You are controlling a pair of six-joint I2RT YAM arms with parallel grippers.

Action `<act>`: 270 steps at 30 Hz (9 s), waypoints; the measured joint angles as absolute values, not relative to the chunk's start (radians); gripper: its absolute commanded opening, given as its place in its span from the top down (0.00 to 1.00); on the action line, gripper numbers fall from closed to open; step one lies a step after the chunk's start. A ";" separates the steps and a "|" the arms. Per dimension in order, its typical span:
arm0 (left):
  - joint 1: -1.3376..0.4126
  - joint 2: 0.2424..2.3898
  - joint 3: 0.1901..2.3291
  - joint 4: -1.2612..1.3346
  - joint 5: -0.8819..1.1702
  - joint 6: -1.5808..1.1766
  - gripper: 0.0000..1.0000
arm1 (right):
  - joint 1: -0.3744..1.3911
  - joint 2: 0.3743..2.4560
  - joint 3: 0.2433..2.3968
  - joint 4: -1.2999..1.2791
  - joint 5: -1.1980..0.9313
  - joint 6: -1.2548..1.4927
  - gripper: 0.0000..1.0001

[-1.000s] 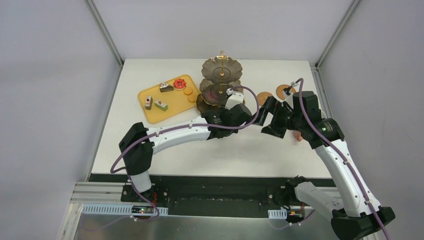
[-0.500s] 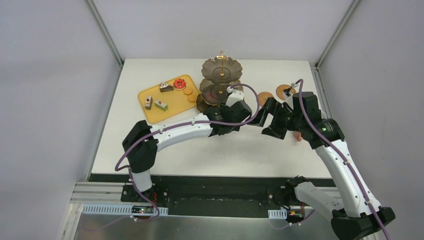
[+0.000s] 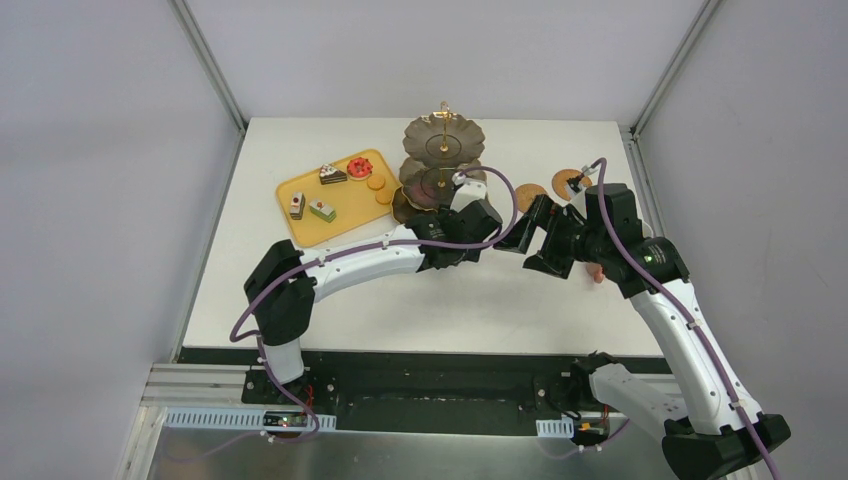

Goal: Serve the afternoon tea

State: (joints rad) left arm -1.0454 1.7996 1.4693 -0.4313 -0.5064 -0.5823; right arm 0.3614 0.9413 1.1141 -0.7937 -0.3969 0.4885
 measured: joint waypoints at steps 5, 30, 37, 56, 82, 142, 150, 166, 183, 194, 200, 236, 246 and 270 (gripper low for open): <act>-1.045 1.800 1.469 -0.431 -0.506 -0.582 0.51 | 0.361 0.941 1.114 -0.794 -0.397 0.488 0.01; -1.045 1.607 1.448 -0.590 -0.393 -0.582 0.54 | 0.361 0.942 1.098 -0.785 -0.397 0.490 0.01; -1.031 1.475 1.423 -0.756 -0.341 -0.589 0.53 | 0.361 0.953 1.082 -0.758 -0.397 0.491 0.01; -0.512 1.294 1.542 -0.981 -0.295 -0.485 0.53 | 0.355 1.008 1.083 -0.738 -0.400 0.478 0.01; -0.665 1.187 0.886 -0.641 -0.112 -0.770 0.15 | 0.351 1.004 1.082 -0.716 -0.418 0.471 0.01; -1.055 1.471 0.580 0.009 -0.812 -0.770 0.52 | 0.350 0.942 1.037 -0.738 -0.431 0.513 0.01; -1.054 1.457 0.729 -0.285 -0.805 -0.808 0.52 | 0.350 0.947 1.037 -0.738 -0.429 0.513 0.01; -0.826 1.240 1.090 -0.788 -0.565 -0.764 0.54 | 0.350 0.992 1.039 -0.731 -0.427 0.508 0.01; -0.426 1.470 1.482 -0.844 -0.307 -0.456 0.55 | 0.350 0.992 1.040 -0.731 -0.428 0.502 0.01; -0.338 1.786 1.744 -0.791 -0.179 -0.384 0.57 | 0.349 0.992 1.040 -0.733 -0.427 0.496 0.01; -0.332 1.909 1.853 -0.778 -0.164 -0.352 0.57 | 0.349 0.999 1.040 -0.738 -0.427 0.493 0.01; -0.286 2.064 1.993 -0.813 -0.181 -0.276 0.52 | 0.331 0.998 1.040 -0.738 -0.408 0.486 0.01; -0.280 2.064 1.980 -0.805 -0.149 -0.280 0.51 | 0.329 0.998 1.040 -0.738 -0.408 0.486 0.01; -0.260 2.064 1.966 -0.807 -0.138 -0.280 0.48 | 0.325 0.985 1.040 -0.739 -0.409 0.486 0.01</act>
